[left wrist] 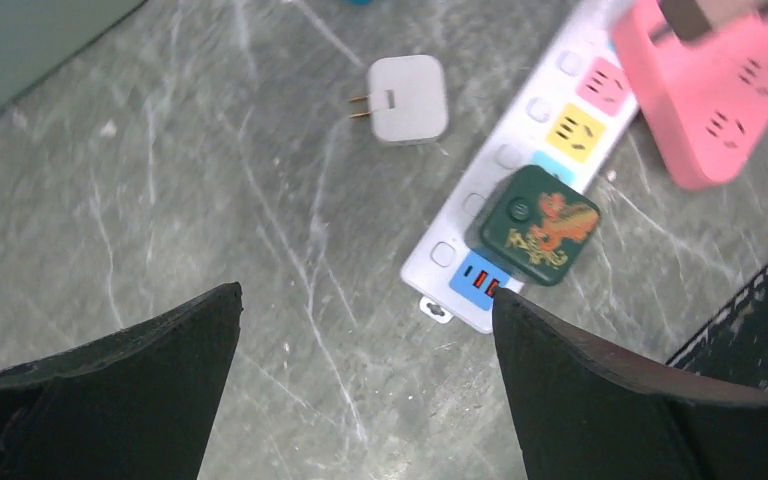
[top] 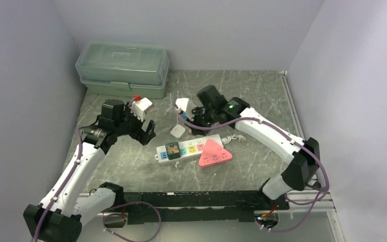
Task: Insert the plug
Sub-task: Insert the plug into the socket.
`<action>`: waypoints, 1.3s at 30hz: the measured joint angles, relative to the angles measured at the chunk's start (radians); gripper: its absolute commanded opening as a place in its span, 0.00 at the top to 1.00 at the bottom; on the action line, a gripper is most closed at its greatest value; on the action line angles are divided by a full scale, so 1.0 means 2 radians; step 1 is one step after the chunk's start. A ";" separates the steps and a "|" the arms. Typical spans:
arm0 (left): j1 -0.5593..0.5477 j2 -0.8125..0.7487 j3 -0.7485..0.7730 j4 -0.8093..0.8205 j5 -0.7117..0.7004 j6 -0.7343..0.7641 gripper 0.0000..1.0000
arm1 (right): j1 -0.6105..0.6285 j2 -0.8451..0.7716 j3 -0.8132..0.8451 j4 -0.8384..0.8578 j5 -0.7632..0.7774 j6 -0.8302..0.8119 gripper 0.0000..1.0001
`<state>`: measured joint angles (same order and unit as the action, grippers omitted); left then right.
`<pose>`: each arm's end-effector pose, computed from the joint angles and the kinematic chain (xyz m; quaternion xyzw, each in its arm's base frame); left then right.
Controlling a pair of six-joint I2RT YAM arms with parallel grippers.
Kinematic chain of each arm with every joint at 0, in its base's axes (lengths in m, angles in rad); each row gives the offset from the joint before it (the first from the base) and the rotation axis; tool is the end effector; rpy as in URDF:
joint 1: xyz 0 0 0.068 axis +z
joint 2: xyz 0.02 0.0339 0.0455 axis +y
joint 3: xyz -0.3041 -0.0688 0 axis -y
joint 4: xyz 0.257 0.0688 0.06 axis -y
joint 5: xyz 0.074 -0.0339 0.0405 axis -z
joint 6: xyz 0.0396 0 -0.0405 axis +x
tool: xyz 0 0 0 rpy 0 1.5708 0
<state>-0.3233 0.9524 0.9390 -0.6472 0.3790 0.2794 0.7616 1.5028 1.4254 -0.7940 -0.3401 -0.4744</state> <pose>0.1745 -0.0739 0.3499 0.3409 0.8178 -0.1786 0.4279 0.2311 0.2386 0.3717 -0.5837 0.7211 0.2057 0.3114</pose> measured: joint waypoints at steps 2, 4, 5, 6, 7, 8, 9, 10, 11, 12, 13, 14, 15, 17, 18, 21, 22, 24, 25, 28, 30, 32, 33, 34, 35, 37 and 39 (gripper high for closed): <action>0.022 0.005 -0.002 0.000 -0.006 -0.021 0.00 | 0.019 0.017 0.000 -0.010 0.014 -0.017 0.89; 0.039 0.019 0.000 0.003 -0.007 -0.036 0.00 | 0.034 0.035 0.000 -0.018 0.025 -0.032 0.91; 0.045 0.028 0.002 0.003 -0.006 -0.042 0.00 | 0.038 0.042 0.000 -0.021 0.027 -0.039 0.92; 0.052 0.042 0.006 0.002 -0.004 -0.046 0.00 | 0.041 0.050 0.000 -0.025 0.031 -0.049 0.94; 0.061 0.060 0.012 0.000 0.001 -0.051 0.00 | 0.043 0.058 0.000 -0.029 0.035 -0.059 0.96; 0.068 0.075 0.016 0.000 0.003 -0.055 0.00 | 0.044 0.064 0.000 -0.033 0.039 -0.069 1.00; 0.078 0.089 0.020 -0.001 0.006 -0.060 0.00 | 0.044 0.068 0.000 -0.036 0.040 -0.078 1.00; 0.089 0.102 0.023 -0.001 0.010 -0.065 0.00 | 0.044 0.071 0.000 -0.039 0.041 -0.092 1.00; 0.097 0.109 0.024 -0.001 0.014 -0.070 0.00 | 0.044 0.073 0.000 -0.041 0.042 -0.104 1.00; 0.105 0.113 0.024 -0.001 0.017 -0.074 0.00 | 0.045 0.073 0.000 -0.043 0.044 -0.113 1.00; 0.113 0.114 0.025 -0.002 0.021 -0.077 0.00 | 0.046 0.073 0.000 -0.044 0.047 -0.122 1.00; 0.117 0.114 0.025 -0.002 0.023 -0.081 0.00 | 0.046 0.074 0.000 -0.044 0.050 -0.129 1.00; 0.119 0.114 0.027 -0.004 0.026 -0.084 0.00 | 0.046 0.074 0.000 -0.044 0.052 -0.134 1.00; 0.119 0.115 0.032 -0.004 0.033 -0.086 0.00 | 0.048 0.078 0.000 -0.044 0.060 -0.145 1.00; 0.119 0.115 0.034 -0.004 0.035 -0.086 0.00 | 0.049 0.082 0.000 -0.044 0.064 -0.149 1.00; 0.119 0.119 0.040 -0.004 0.040 -0.089 0.00 | 0.054 0.100 0.000 -0.045 0.072 -0.166 1.00; 0.119 0.122 0.041 -0.004 0.040 -0.092 0.00 | 0.056 0.107 0.000 -0.046 0.074 -0.171 1.00; 0.119 0.126 0.041 -0.005 0.042 -0.095 0.00 | 0.060 0.122 0.000 -0.049 0.076 -0.181 1.00; 0.119 0.127 0.041 -0.006 0.043 -0.095 0.00 | 0.060 0.127 0.000 -0.050 0.077 -0.184 1.00; 0.119 0.127 0.041 -0.008 0.046 -0.096 0.00 | 0.063 0.139 0.000 -0.052 0.076 -0.194 1.00; 0.120 0.127 0.041 -0.008 0.047 -0.096 0.00 | 0.063 0.142 0.000 -0.052 0.074 -0.199 1.00; 0.120 0.127 0.041 -0.008 0.048 -0.095 0.00 | 0.063 0.142 0.000 -0.052 0.071 -0.203 1.00; 0.119 0.127 0.041 -0.008 0.048 -0.095 0.00 | 0.063 0.142 0.000 -0.051 0.069 -0.204 1.00; 0.119 0.127 0.041 -0.008 0.047 -0.096 0.00 | 0.064 0.142 0.000 -0.051 0.068 -0.205 1.00; 0.120 0.127 0.041 -0.008 0.047 -0.096 0.00 | 0.064 0.142 0.000 -0.050 0.066 -0.206 1.00; 0.119 0.127 0.041 -0.008 0.048 -0.096 0.00 | 0.065 0.142 0.000 -0.046 0.064 -0.208 1.00; 0.120 0.128 0.041 -0.008 0.048 -0.096 0.00 | 0.066 0.142 -0.002 -0.037 0.061 -0.210 1.00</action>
<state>-0.0841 1.2079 1.0214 -0.6624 0.4744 0.0883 0.8928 1.7863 1.4223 -0.8677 -0.2176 -0.8936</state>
